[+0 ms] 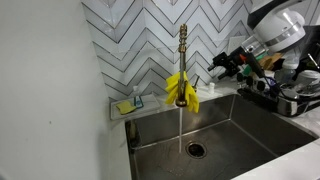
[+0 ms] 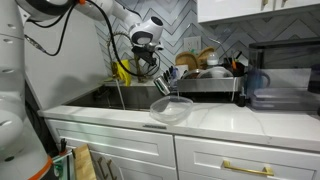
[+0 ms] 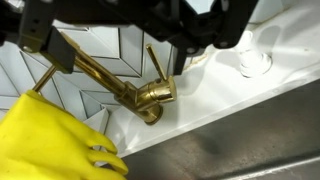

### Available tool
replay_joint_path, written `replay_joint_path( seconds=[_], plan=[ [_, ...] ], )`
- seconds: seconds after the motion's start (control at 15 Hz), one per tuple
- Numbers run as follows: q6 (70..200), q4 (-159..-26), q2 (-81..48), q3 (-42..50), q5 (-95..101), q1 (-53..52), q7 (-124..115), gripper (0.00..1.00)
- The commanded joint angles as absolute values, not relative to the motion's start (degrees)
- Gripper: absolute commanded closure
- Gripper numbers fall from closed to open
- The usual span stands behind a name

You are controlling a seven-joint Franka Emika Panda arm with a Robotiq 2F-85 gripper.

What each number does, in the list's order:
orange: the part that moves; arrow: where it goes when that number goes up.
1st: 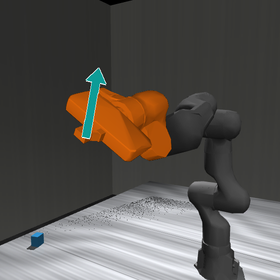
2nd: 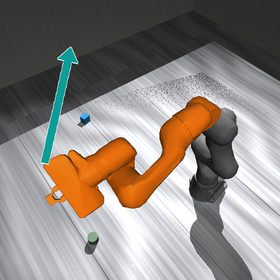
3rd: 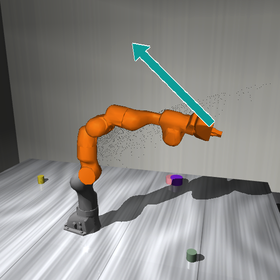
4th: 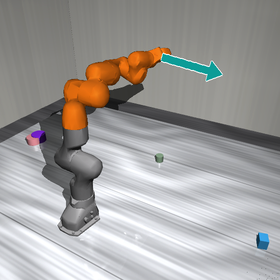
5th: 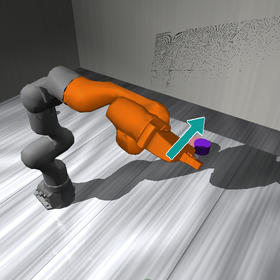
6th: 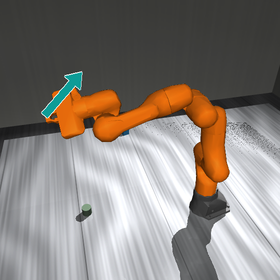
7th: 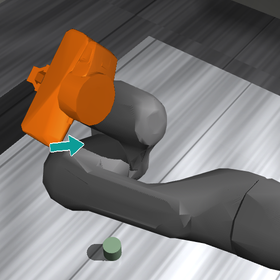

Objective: Turn the faucet on then rinse the container under it then close the the faucet

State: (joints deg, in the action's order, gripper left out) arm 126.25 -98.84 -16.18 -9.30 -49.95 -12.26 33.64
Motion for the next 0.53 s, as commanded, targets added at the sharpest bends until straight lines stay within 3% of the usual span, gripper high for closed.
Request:
replay_joint_path(
  seconds=[0.0,0.47],
  plan=[
    [127.52,-90.96,-23.20,-11.84,-49.40,-11.68,32.08,0.00],
    [127.16,-82.51,-30.82,-14.62,-50.83,-10.89,31.19,0.00]
  ],
)
